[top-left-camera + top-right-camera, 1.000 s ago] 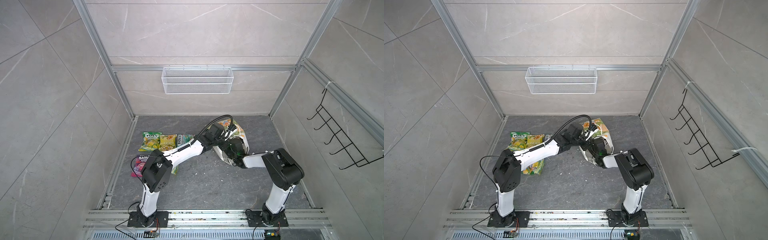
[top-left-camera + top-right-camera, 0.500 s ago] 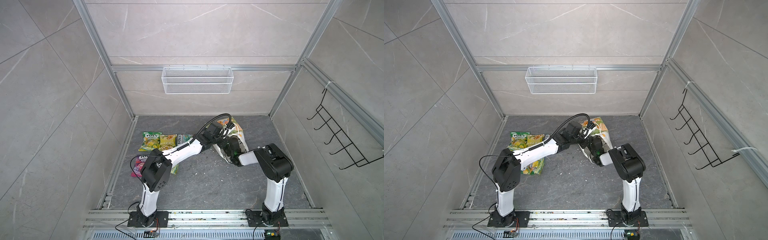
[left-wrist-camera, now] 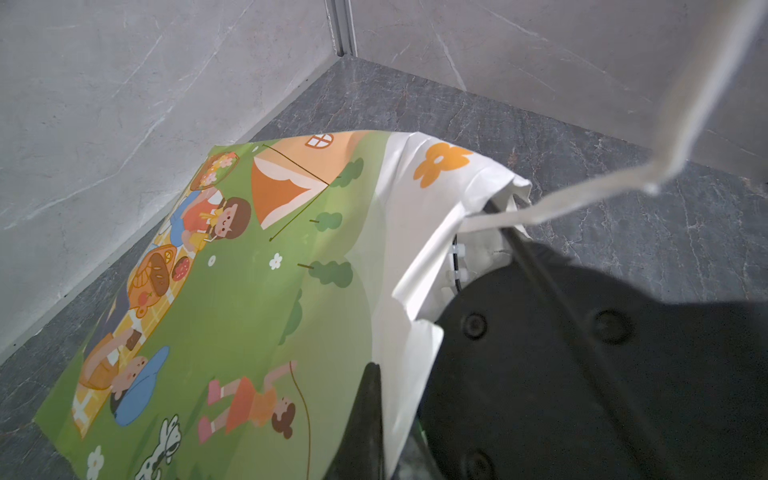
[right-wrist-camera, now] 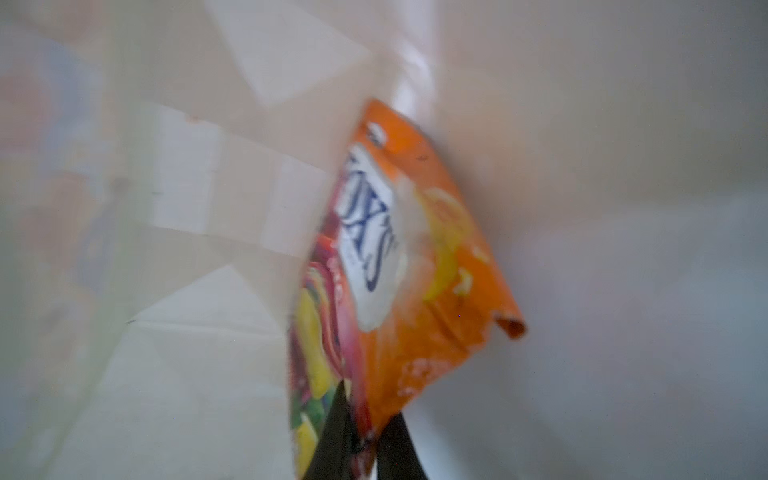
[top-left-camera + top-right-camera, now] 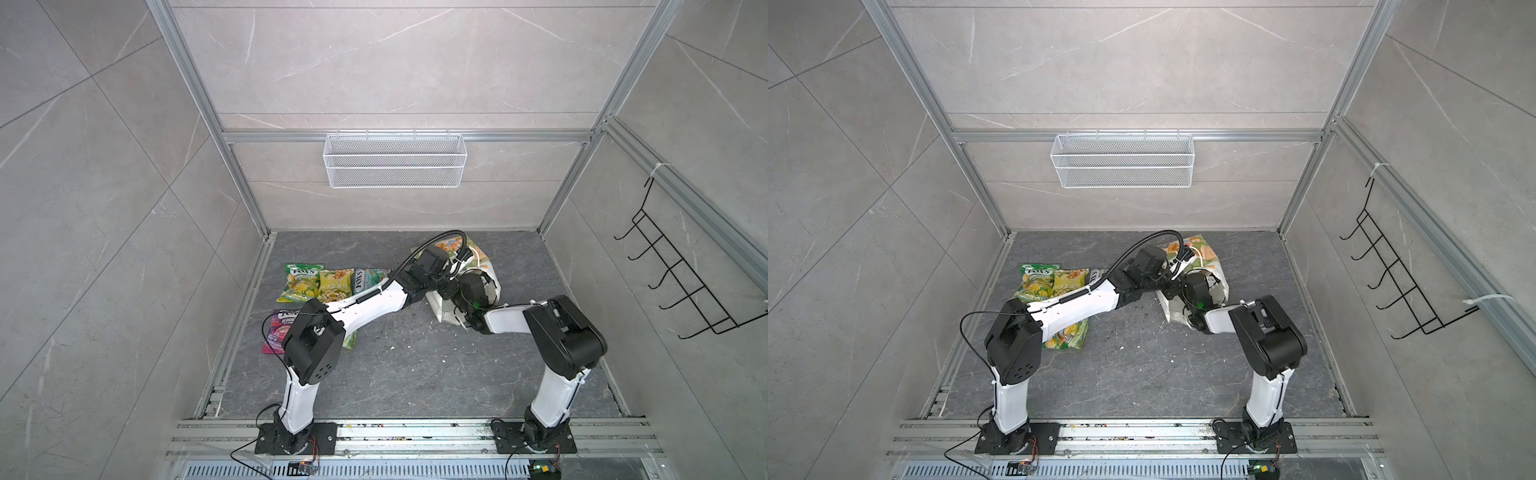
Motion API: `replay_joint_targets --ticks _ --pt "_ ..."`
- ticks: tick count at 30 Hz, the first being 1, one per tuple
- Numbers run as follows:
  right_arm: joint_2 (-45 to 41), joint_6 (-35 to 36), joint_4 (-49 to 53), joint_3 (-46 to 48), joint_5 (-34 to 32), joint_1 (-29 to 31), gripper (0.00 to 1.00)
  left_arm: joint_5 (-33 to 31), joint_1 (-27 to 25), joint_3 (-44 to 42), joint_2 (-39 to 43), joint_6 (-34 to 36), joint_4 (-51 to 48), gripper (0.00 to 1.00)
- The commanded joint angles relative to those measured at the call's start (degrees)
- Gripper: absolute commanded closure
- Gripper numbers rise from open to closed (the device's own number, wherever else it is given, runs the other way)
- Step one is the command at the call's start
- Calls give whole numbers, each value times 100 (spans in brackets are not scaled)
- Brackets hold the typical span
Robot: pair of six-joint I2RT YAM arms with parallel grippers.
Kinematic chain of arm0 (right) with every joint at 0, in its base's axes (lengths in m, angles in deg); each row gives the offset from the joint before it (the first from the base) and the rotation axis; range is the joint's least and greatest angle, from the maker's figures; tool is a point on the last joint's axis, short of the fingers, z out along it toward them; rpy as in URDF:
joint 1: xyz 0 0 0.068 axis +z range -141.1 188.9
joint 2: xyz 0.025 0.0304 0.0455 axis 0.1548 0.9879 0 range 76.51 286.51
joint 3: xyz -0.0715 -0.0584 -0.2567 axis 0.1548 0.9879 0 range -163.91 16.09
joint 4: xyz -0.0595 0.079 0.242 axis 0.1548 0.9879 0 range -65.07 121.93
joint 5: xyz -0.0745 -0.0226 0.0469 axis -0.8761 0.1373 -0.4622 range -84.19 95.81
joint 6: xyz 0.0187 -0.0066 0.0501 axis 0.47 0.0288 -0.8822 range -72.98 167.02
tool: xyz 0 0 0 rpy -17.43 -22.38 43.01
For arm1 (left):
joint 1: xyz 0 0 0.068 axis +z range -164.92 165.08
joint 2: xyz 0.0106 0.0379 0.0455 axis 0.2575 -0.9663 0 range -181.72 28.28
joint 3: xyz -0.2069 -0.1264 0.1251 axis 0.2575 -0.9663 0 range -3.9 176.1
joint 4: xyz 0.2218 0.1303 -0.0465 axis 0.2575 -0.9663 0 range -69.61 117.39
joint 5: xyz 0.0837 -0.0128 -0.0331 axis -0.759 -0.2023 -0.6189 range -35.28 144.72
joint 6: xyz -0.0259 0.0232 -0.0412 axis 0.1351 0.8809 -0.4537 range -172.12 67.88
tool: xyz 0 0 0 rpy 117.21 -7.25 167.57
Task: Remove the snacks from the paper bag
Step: 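Close the right gripper on the Fox's Fruits packet, then pull the Fox's Fruits packet out of the bag with the right gripper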
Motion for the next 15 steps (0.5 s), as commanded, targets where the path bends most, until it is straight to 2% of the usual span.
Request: replay_joint_targets --ticks 1,6,10,15 --pt "-855 454 510 163 -44 9 99 -102 8 103 80 216 10 100" --pt "-1730 641 1258 186 35 12 100 52 198 431 19 189 -306 100" --pt "-2269 1032 2031 -156 387 18 100 420 451 1182 -147 55 -1064 100" --pt "-2741 1385 2862 -659 737 2 100 571 697 2233 -461 15 -2000 100"
